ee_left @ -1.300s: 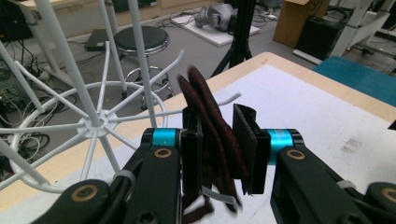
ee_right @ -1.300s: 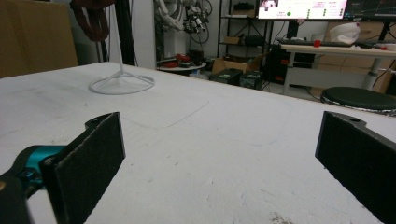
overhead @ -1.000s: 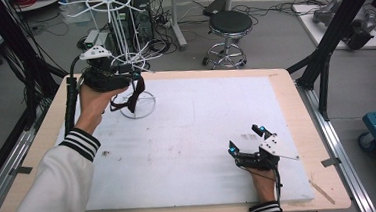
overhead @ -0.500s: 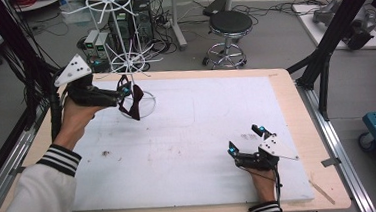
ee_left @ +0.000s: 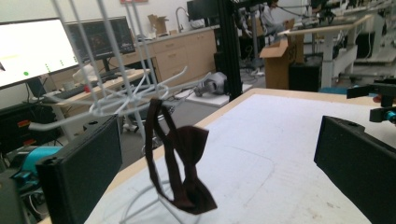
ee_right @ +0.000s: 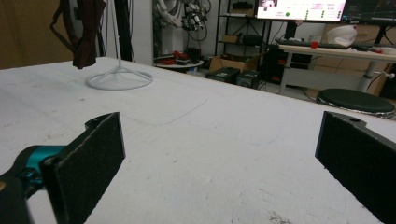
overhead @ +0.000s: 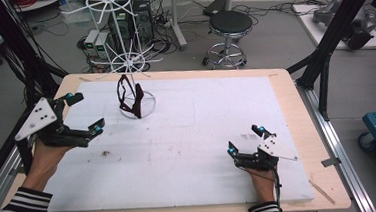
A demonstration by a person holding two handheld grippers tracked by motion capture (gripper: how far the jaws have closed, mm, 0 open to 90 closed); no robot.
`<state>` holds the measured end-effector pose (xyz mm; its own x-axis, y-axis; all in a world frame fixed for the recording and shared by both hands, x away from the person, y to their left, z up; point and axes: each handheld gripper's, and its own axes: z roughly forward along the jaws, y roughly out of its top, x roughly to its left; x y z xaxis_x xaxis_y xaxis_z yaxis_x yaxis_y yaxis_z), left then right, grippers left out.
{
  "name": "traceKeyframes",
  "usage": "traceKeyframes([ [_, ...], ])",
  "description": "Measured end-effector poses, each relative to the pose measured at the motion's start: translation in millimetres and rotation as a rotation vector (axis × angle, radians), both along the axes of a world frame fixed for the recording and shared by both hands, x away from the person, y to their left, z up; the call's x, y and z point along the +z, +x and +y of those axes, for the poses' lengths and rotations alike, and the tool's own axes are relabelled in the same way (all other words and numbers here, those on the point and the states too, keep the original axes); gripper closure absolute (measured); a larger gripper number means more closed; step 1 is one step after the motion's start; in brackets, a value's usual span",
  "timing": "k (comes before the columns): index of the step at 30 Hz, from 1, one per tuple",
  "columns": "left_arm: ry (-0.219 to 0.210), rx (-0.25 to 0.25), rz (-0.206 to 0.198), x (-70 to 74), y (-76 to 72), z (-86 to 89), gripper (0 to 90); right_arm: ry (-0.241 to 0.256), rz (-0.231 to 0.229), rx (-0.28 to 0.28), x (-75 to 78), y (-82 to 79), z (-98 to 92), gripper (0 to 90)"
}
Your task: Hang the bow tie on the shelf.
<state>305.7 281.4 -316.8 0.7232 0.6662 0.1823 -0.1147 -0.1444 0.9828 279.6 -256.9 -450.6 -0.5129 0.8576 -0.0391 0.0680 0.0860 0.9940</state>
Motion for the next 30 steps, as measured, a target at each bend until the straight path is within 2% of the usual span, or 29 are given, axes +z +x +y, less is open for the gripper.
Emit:
traceKeyframes([
  [4,-0.016,0.021,0.015,-25.5,-8.7,12.9,1.7,-0.001,0.000,-0.002,0.0,-0.2,0.2,0.7],
  [8,-0.005,0.041,0.040,-50.3,-14.9,20.2,1.7,0.000,0.001,-0.002,0.0,-0.2,0.1,0.7],
  [14,-0.039,0.072,0.036,-89.5,-24.1,22.7,1.7,0.000,0.000,-0.004,0.0,-0.2,0.1,0.7],
  [18,-0.069,0.105,0.057,-113.5,-26.0,23.1,1.7,-0.001,0.001,-0.005,-0.1,-0.6,0.4,0.7],
  [22,-0.092,0.127,0.068,-124.2,-26.1,23.1,1.7,-0.006,-0.004,-0.004,-0.1,-0.4,0.3,0.7],
  [24,-0.121,0.129,0.057,-129.2,-27.3,22.8,1.7,-0.006,-0.006,-0.006,-0.1,-0.3,0.4,0.7],
  [27,-0.136,0.142,0.059,-136.7,-28.2,22.3,1.7,-0.006,-0.006,-0.006,-0.1,-0.3,0.3,0.7],
  [28,-0.151,0.146,0.048,-136.7,-29.3,22.6,1.7,-0.006,-0.006,-0.005,-0.1,-0.4,0.4,0.7],
  [30,-0.149,0.145,0.051,-137.0,-29.1,23.1,1.7,-0.007,-0.007,-0.006,-0.1,-0.4,0.4,0.7],
])
